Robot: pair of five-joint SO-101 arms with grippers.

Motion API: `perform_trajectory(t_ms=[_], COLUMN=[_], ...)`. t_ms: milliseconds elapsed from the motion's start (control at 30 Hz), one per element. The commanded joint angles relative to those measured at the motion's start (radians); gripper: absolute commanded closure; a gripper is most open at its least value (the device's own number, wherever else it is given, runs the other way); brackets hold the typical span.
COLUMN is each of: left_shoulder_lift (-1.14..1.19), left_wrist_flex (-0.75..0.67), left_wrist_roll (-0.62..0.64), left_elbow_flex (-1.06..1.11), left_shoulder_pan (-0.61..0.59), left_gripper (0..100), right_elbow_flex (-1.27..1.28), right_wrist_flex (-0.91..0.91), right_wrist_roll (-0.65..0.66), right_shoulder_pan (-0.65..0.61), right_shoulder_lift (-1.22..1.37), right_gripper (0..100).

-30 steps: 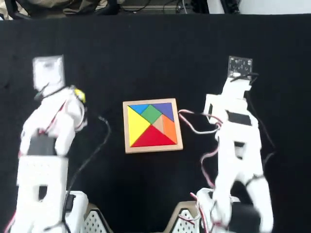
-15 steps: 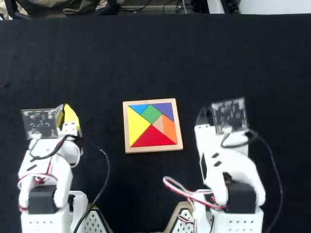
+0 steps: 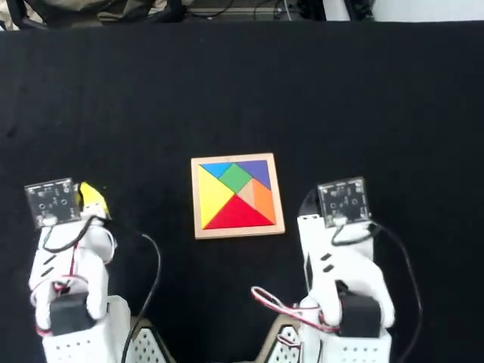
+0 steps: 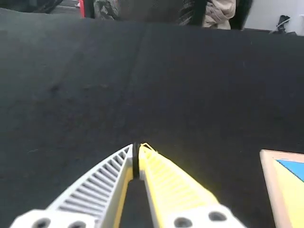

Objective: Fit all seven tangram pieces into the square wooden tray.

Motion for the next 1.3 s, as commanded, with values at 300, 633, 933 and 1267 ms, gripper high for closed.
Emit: perform_trajectory(t_ms=[300, 633, 933, 1267], left_shoulder_lift=[-0.02, -0.02, -0.02, -0.02], left_wrist_flex=[-0.138, 0.135, 0.324, 0.322], left_wrist_roll=[-0.006, 0.0, -0.005, -0.003], left_elbow_flex=[0.262, 0.262, 0.262, 0.262], left_shoulder_pan=[0.018, 0.031, 0.151, 0.166], left_gripper=[97, 97, 97, 97], right_elbow_flex=[0.262, 0.262, 0.263, 0.263], right_wrist_flex=[-0.137, 0.178, 0.189, 0.19], right_wrist_roll=[0.006, 0.002, 0.003, 0.009], right_shoulder_pan=[0.021, 0.018, 0.018, 0.017], right_shoulder_lift=[-0.062, -0.068, -0.061, -0.067], right_gripper=[85.4, 85.3, 85.4, 85.4])
